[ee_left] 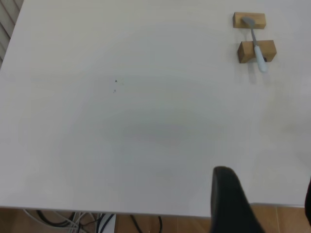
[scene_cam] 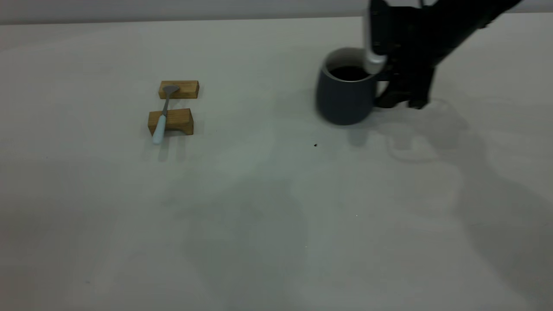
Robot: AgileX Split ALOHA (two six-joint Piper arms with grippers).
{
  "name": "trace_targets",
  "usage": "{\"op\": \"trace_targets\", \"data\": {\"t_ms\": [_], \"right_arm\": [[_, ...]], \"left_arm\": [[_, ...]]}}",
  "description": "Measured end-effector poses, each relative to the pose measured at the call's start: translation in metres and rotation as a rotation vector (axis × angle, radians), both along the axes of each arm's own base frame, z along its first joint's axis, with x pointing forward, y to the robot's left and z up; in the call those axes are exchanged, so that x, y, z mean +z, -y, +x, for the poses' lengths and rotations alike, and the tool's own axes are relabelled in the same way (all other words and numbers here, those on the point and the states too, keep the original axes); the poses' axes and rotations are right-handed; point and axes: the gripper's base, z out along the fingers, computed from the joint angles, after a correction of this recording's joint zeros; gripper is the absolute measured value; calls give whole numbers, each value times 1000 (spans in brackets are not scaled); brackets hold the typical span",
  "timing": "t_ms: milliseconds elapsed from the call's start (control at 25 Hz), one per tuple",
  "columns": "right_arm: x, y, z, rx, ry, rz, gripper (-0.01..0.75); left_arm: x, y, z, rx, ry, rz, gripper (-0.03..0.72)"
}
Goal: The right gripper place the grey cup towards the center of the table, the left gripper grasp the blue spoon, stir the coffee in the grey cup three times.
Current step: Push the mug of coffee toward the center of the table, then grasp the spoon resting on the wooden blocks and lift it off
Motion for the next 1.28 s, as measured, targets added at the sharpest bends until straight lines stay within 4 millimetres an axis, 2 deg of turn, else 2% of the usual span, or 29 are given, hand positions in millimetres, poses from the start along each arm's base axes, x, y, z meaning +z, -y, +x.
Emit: {"op": "trace_targets", "data": {"t_ms": [240, 360, 520, 680, 840, 1000, 1160, 1280], "right_arm": [[-5, -52, -1, 49, 12, 54, 524], [-6, -71, -5, 84, 9, 64, 524], [-7, -82, -10, 109, 2, 71, 524], [-2, -79, -9, 63, -36, 109, 524], [25, -71, -5, -73, -114, 214, 524], [67, -67, -9, -183, -241, 314, 524], [123, -70, -33, -385, -575, 429, 524], [168, -62, -61, -542, -786, 334, 524]], "left_arm": [[0, 0, 0, 0, 0, 0, 446], [0, 0, 0, 0, 0, 0, 446], [0, 0, 0, 0, 0, 0, 446], [0, 0, 0, 0, 0, 0, 446], [0, 0, 0, 0, 0, 0, 446], [0, 0, 0, 0, 0, 0, 446], [0, 0, 0, 0, 0, 0, 446], [0, 0, 0, 0, 0, 0, 446]]}}
